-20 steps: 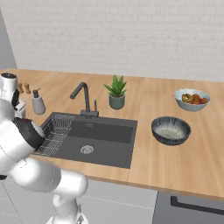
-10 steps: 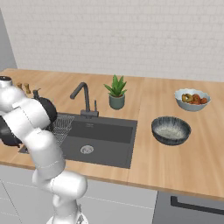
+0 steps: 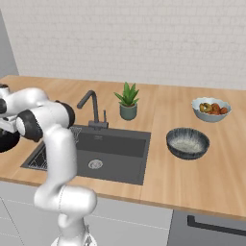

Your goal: Pick the mushroom from the sink and place it in the bowl. Then pick the bowl and place it in the microwave. Then close the microwave door and press the start button.

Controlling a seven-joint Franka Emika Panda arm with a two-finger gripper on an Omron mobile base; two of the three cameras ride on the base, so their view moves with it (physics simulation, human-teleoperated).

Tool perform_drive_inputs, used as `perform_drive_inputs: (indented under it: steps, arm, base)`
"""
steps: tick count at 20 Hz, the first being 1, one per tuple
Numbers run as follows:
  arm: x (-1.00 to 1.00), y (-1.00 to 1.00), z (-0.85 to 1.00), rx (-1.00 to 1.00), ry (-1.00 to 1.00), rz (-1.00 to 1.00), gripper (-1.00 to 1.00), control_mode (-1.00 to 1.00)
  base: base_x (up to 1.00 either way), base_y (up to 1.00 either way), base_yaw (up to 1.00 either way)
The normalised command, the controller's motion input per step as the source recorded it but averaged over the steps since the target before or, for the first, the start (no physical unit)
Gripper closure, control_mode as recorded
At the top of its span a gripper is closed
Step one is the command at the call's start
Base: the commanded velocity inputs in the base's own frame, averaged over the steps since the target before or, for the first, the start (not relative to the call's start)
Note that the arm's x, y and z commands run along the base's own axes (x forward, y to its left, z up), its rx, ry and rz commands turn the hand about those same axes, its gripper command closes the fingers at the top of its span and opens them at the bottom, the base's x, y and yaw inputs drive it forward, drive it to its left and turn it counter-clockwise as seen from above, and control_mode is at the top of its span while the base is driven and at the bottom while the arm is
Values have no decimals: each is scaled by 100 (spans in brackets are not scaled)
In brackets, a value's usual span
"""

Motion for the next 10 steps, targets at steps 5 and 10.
perform_drive_inputs:
  steps: [5,10]
  arm:
    - [18,34,-26,-12,0,-6,100,-100]
    - [14,18,-36,-8,0,-4,100,-100]
  base:
    - [0,0,0]
    - [0,0,0]
